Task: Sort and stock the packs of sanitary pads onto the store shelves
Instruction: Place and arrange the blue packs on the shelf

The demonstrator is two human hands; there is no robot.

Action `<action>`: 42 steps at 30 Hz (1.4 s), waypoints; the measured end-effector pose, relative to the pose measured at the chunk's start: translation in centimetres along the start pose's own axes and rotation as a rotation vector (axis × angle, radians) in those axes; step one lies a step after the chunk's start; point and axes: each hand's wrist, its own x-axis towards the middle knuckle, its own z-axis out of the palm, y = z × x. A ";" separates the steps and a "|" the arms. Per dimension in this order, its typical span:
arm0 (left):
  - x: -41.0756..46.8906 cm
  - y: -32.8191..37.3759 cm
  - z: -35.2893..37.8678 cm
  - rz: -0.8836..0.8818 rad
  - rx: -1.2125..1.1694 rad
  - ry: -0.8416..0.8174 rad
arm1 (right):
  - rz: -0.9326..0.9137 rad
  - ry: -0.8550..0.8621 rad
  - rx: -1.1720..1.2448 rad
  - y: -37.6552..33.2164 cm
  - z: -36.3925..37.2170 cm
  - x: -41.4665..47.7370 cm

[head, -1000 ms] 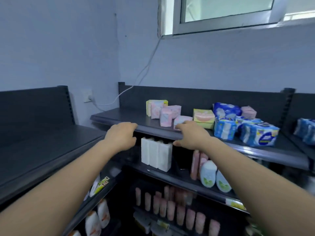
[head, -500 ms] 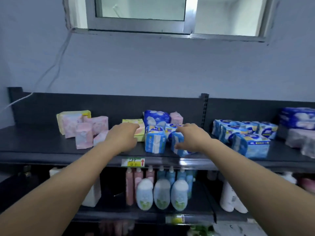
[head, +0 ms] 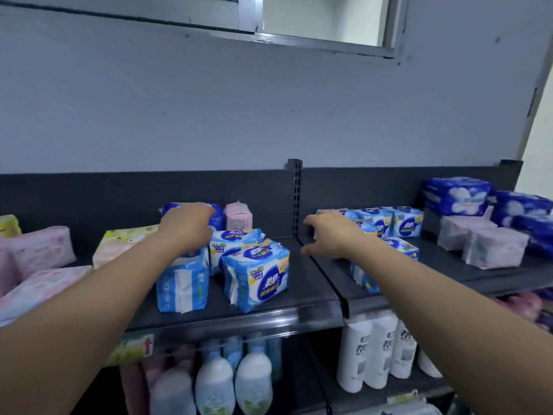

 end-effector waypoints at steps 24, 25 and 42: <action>11.8 -2.4 6.1 -0.161 -0.002 0.149 | 0.078 -0.075 -0.016 8.2 3.6 10.7; 11.9 -2.7 5.6 -0.178 -0.073 0.190 | 0.087 -0.068 -0.008 8.3 3.6 10.8; 12.9 15.7 -4.0 -0.003 -0.689 0.697 | 0.140 0.047 0.028 16.4 1.7 8.1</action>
